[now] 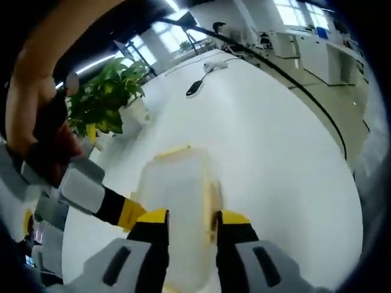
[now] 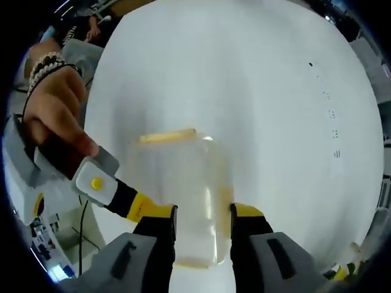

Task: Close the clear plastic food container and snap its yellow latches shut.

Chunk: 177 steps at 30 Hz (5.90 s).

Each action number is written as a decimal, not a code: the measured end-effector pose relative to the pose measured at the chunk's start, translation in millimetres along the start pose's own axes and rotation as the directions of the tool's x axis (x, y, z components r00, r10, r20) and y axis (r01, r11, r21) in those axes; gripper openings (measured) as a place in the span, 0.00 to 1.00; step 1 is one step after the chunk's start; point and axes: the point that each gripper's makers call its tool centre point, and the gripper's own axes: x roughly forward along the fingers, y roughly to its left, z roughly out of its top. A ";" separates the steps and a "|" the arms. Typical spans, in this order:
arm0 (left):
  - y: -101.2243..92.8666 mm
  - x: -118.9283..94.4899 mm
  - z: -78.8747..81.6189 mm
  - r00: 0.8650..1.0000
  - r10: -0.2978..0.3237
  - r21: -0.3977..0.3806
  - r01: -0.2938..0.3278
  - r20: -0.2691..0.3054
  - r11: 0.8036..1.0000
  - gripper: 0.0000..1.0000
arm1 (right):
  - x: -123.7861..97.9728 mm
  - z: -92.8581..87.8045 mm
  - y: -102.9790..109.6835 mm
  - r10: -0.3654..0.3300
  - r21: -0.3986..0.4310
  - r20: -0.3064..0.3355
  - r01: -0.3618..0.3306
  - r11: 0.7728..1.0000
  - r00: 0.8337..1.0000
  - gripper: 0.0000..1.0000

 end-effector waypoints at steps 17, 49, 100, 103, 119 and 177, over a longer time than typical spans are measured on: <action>-2.3 -0.9 1.3 1.000 0.005 0.032 -0.006 0.023 0.999 0.18 | 4.2 3.5 -1.4 0.058 0.000 -0.017 -0.058 0.998 0.998 0.32; -3.7 1.3 5.2 0.999 -0.012 0.063 0.010 0.033 0.998 0.21 | 2.1 -10.3 -4.7 0.166 0.046 0.108 -0.171 0.984 0.980 0.32; 1.4 -3.3 3.7 1.000 -0.013 -0.211 0.017 0.020 0.977 0.23 | -14.4 -10.1 -12.7 -0.350 0.186 0.155 0.321 0.929 0.924 0.49; 8.5 -11.6 1.1 0.999 0.018 -0.318 -0.005 0.036 0.948 0.27 | -22.4 -12.0 -17.6 -0.412 0.295 0.278 0.331 0.896 0.868 0.49; 27.4 -49.0 -33.3 0.973 0.195 -0.474 -0.114 0.126 0.873 0.73 | -18.5 -63.1 37.5 -0.560 0.524 0.494 0.286 0.802 0.664 0.64; 45.2 -120.2 -172.6 0.986 0.159 -0.579 -0.162 -0.055 0.799 0.57 | 14.5 57.3 42.8 -0.550 0.525 0.622 0.224 0.821 0.558 0.50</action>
